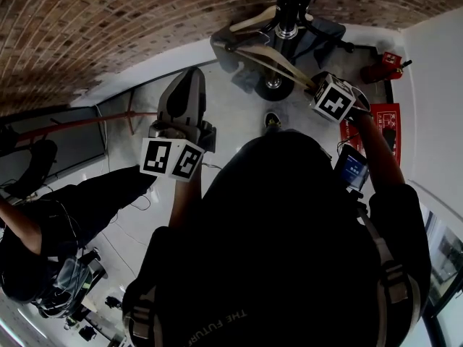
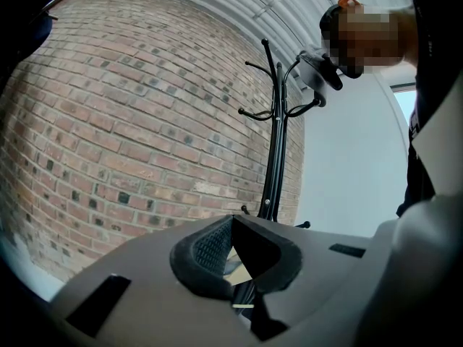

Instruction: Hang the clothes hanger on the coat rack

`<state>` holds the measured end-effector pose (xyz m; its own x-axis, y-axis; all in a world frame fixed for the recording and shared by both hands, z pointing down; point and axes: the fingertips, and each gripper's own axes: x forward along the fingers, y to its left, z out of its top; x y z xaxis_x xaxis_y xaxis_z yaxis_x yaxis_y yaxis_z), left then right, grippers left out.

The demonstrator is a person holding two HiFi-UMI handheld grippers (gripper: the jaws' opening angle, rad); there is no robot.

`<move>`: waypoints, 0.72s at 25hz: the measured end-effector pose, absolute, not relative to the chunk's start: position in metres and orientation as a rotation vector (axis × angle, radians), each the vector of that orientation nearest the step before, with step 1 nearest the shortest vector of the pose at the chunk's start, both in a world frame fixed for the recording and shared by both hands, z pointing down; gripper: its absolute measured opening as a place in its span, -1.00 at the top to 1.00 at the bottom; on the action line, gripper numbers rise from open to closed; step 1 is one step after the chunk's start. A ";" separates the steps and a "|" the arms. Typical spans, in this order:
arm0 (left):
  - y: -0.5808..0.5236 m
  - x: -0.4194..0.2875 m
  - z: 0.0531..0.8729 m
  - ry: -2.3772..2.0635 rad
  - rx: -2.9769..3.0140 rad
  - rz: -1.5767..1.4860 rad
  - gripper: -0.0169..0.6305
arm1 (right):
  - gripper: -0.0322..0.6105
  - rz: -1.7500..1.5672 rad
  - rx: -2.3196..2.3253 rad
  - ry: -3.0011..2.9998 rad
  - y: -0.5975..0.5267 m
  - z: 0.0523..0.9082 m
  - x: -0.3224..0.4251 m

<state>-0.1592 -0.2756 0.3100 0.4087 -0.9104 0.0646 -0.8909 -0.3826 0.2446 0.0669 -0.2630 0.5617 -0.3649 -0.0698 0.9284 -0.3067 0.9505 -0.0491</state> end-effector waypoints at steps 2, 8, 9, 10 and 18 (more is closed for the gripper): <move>-0.277 -0.159 0.310 -1.581 2.426 -0.119 0.91 | 0.68 0.249 0.277 -1.943 -0.266 0.559 0.065; -0.279 -0.161 0.308 -1.583 2.434 -0.120 0.91 | 0.66 0.214 0.278 -1.950 -0.272 0.554 0.064; -0.279 -0.160 0.308 -1.582 2.436 -0.119 0.91 | 0.65 0.205 0.281 -1.949 -0.273 0.553 0.064; -0.279 -0.160 0.308 -1.580 2.438 -0.119 0.91 | 0.65 0.199 0.285 -1.950 -0.273 0.552 0.065; -0.276 -0.155 0.306 -1.562 2.453 -0.114 0.91 | 0.58 0.183 0.318 -1.977 -0.275 0.541 0.064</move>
